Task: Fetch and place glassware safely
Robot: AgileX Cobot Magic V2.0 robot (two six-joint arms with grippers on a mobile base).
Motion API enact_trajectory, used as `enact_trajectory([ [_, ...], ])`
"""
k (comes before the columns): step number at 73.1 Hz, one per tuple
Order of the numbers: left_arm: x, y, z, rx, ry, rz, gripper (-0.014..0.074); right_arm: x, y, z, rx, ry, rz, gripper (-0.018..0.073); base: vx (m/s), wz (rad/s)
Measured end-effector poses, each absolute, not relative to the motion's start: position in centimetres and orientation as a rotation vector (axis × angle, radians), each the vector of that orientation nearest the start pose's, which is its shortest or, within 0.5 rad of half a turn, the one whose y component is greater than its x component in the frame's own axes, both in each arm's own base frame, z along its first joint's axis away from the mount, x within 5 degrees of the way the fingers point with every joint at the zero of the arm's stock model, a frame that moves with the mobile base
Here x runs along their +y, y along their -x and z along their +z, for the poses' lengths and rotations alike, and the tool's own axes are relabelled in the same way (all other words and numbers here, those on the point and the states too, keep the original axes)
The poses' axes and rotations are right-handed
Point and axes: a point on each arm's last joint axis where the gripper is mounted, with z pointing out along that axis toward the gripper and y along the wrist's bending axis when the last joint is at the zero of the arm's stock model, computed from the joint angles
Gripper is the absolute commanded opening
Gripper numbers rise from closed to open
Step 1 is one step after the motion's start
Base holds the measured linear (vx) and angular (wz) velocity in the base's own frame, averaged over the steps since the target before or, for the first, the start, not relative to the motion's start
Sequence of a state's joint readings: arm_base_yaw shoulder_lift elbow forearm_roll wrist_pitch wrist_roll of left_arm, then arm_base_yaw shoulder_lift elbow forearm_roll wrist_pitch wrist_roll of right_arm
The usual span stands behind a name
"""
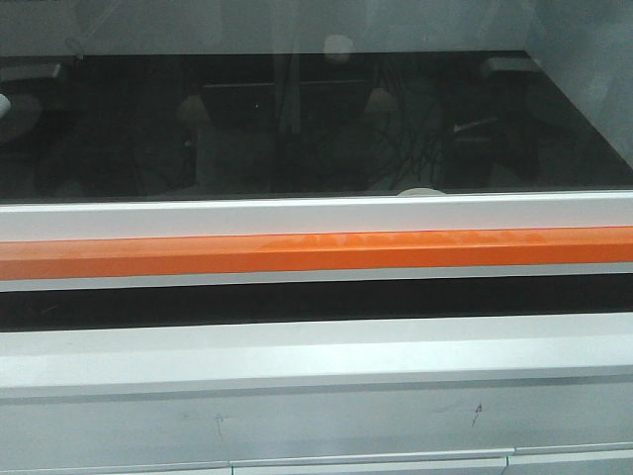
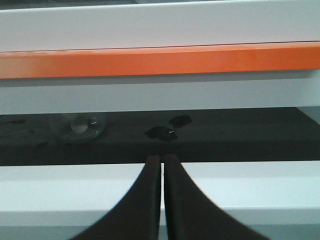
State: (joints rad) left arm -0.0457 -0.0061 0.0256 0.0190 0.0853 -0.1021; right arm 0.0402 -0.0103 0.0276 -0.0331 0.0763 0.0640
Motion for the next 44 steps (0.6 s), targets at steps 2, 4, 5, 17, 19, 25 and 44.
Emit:
enact_trajectory([
  [2,-0.2,-5.7,19.8,1.575,0.027,-0.096,-0.0007,0.2,-5.7,19.8,1.568,0.002,0.058,-0.0006,0.00,0.00],
  [4,-0.2,-5.7,20.0,1.557,0.024,-0.095,-0.0007,0.2,-5.7,19.9,1.556,-0.001,0.062,-0.0006,0.00,0.00],
  [5,-0.3,-5.7,20.1,1.547,0.024,-0.095,-0.0007,0.2,-5.7,20.0,1.550,-0.002,0.064,-0.0006,0.00,0.00],
  [17,-0.3,-5.6,21.1,1.493,0.050,-0.127,-0.0007,0.2,-5.5,21.3,1.513,-0.025,0.091,-0.0006,0.00,0.00],
  [19,-0.2,-5.5,21.8,1.478,0.052,-0.131,-0.0007,0.2,-5.4,22.1,1.492,-0.029,0.097,-0.0006,0.00,0.00],
  [25,-0.2,-5.4,24.0,1.448,0.051,-0.133,-0.0007,0.2,-4.8,24.9,1.416,-0.029,0.101,-0.0006,0.00,0.00],
  [44,-0.3,-7.8,29.4,1.567,0.056,-0.127,-0.0007,0.3,-6.2,32.4,1.436,-0.030,0.102,-0.0006,0.00,0.00],
])
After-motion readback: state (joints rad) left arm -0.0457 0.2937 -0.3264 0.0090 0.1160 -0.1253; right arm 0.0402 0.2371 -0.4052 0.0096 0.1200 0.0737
